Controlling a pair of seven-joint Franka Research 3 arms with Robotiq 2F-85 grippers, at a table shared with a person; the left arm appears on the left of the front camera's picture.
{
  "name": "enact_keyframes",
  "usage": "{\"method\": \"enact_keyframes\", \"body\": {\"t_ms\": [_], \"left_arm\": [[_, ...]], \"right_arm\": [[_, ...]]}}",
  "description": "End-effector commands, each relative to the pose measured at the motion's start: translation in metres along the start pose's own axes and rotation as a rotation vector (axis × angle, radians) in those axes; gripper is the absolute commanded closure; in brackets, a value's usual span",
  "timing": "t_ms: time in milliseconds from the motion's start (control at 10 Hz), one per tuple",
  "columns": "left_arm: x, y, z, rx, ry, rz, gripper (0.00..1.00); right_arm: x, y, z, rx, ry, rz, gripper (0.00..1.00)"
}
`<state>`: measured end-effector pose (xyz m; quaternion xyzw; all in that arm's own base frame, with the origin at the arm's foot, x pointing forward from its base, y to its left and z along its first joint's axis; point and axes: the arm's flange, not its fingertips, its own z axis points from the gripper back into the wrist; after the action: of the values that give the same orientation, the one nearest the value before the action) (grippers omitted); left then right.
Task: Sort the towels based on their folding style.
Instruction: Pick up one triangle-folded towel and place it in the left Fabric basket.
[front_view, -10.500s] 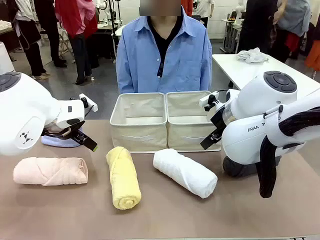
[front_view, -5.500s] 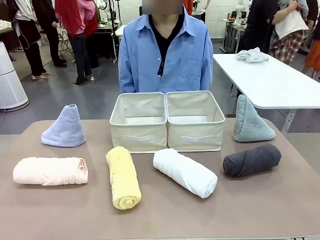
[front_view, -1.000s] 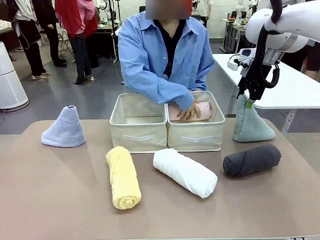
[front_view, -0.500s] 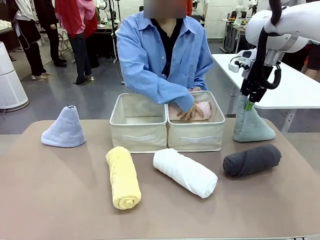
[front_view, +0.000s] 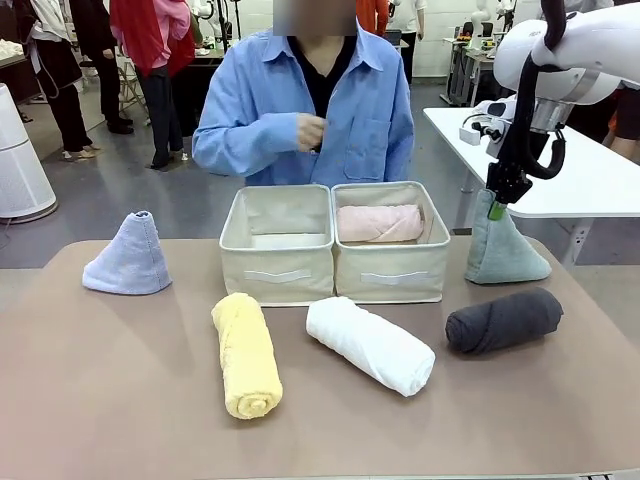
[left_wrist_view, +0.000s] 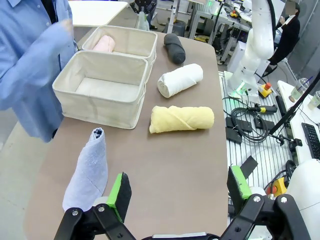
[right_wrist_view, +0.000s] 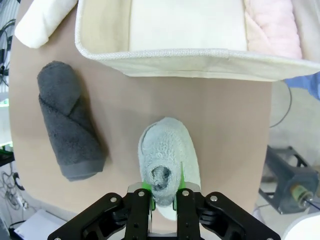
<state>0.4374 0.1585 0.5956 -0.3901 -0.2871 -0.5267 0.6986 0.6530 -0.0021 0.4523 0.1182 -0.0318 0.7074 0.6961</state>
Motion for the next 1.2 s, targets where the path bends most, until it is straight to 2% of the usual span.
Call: {"method": "enact_keyframes", "body": {"t_ms": [0, 100, 200, 400, 600, 800, 900, 1000, 1100], "left_arm": [[0.002, -0.001, 0.0, 0.011, -0.003, 0.0, 0.0], [0.002, -0.001, 0.0, 0.011, -0.003, 0.0, 0.0], [0.002, -0.001, 0.0, 0.011, -0.003, 0.0, 0.0], [0.002, -0.001, 0.0, 0.011, -0.003, 0.0, 0.0], [0.002, -0.001, 0.0, 0.011, -0.003, 0.0, 0.0], [0.002, -0.001, 0.0, 0.011, -0.003, 0.0, 0.0], [0.002, -0.001, 0.0, 0.011, -0.003, 0.0, 0.0], [0.002, -0.001, 0.0, 0.011, -0.003, 0.0, 0.0], [0.002, -0.001, 0.0, 0.011, -0.003, 0.0, 0.0]], "right_arm": [[0.003, 0.002, 0.015, 0.001, 0.002, -0.025, 1.0], [0.008, 0.014, 0.031, -0.022, 0.016, -0.031, 1.0], [0.02, 0.031, 0.057, -0.037, 0.043, -0.097, 0.88], [0.047, 0.075, 0.12, -0.091, 0.05, -0.262, 0.88], [0.073, 0.116, 0.173, -0.21, 0.037, -0.335, 0.88], [0.086, 0.141, 0.193, -0.246, 0.009, -0.344, 0.88], [0.081, 0.151, 0.19, -0.259, 0.076, -0.477, 0.88], [0.085, 0.144, 0.208, -0.243, -0.006, -0.325, 0.88], [0.085, 0.144, 0.208, -0.243, -0.006, -0.325, 0.88]]}}
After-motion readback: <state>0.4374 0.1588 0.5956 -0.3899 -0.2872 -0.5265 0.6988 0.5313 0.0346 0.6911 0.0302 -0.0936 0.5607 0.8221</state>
